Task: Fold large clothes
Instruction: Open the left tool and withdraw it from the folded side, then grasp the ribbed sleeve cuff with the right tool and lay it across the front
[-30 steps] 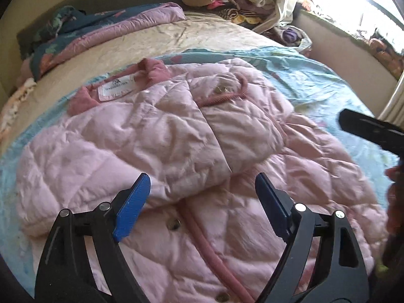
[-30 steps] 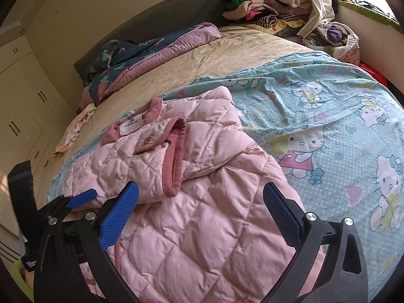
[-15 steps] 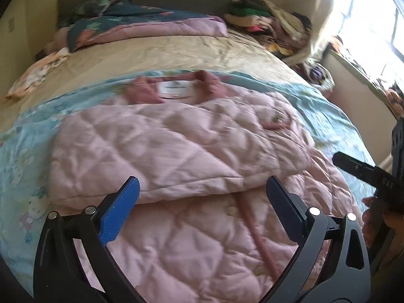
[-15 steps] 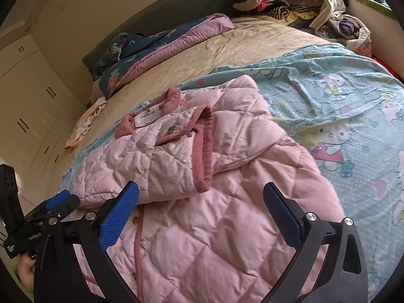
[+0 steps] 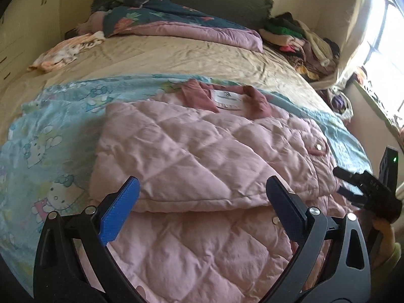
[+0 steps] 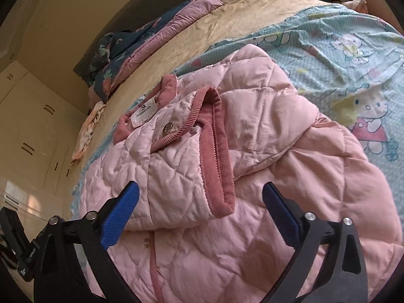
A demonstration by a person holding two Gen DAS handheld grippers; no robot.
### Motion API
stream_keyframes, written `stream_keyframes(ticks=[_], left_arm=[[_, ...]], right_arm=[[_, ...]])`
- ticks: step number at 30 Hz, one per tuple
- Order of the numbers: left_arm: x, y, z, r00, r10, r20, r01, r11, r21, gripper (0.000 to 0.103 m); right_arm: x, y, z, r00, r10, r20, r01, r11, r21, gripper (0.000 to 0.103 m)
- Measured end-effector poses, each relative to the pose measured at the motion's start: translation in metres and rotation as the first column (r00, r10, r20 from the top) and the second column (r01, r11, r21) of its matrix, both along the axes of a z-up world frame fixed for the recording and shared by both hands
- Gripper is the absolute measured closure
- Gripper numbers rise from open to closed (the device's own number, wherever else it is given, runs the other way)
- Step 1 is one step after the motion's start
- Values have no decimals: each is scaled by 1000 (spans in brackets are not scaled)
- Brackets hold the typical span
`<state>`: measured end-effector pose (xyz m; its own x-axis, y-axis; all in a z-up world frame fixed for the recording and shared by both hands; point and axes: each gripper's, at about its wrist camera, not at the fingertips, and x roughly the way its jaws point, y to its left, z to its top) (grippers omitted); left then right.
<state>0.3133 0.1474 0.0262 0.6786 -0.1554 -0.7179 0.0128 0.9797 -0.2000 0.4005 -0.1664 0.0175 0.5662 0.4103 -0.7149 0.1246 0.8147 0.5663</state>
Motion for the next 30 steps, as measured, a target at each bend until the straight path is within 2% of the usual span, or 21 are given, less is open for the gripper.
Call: stream_keyframes(ticks=[3, 4, 6, 8, 11, 14, 19, 21, 25, 30], left_arm=[[1, 10, 0, 1000, 19, 11, -19, 1000, -16, 9], [1, 12, 0, 1000, 22, 12, -22, 1000, -21, 9], [2, 16, 1, 1000, 26, 15, -26, 999, -31, 9], [3, 19, 2, 999, 29, 17, -28, 999, -37, 9], [3, 23, 6, 999, 34, 27, -33, 999, -40, 9], [5, 26, 12, 998, 38, 40, -36, 998, -41, 9], [11, 29, 24, 997, 44, 64, -42, 998, -37, 9], [13, 29, 26, 997, 42, 71, -39, 999, -38, 9], [18, 28, 22, 997, 37, 62, -35, 999, -35, 9], [20, 23, 18, 998, 22, 53, -21, 999, -31, 9]], right_arm=[[3, 2, -6, 1000, -6, -13, 7, 1000, 18, 25], [5, 3, -8, 1000, -4, -15, 4, 1000, 28, 37], [7, 6, -11, 1000, 8, -16, -7, 999, 34, 48], [5, 10, -10, 1000, 22, 11, -22, 1000, 11, 68], [0, 18, 5, 995, 49, 86, -46, 998, -42, 80], [-4, 31, 35, 976, 102, 194, -79, 989, -125, 83], [-4, 47, 92, 916, 203, 347, -106, 954, -279, 84], [-4, 47, 107, 893, 230, 387, -108, 944, -310, 84], [-6, 38, 100, 896, 227, 381, -92, 936, -340, 84], [-5, 26, 65, 936, 193, 295, -93, 943, -321, 84]])
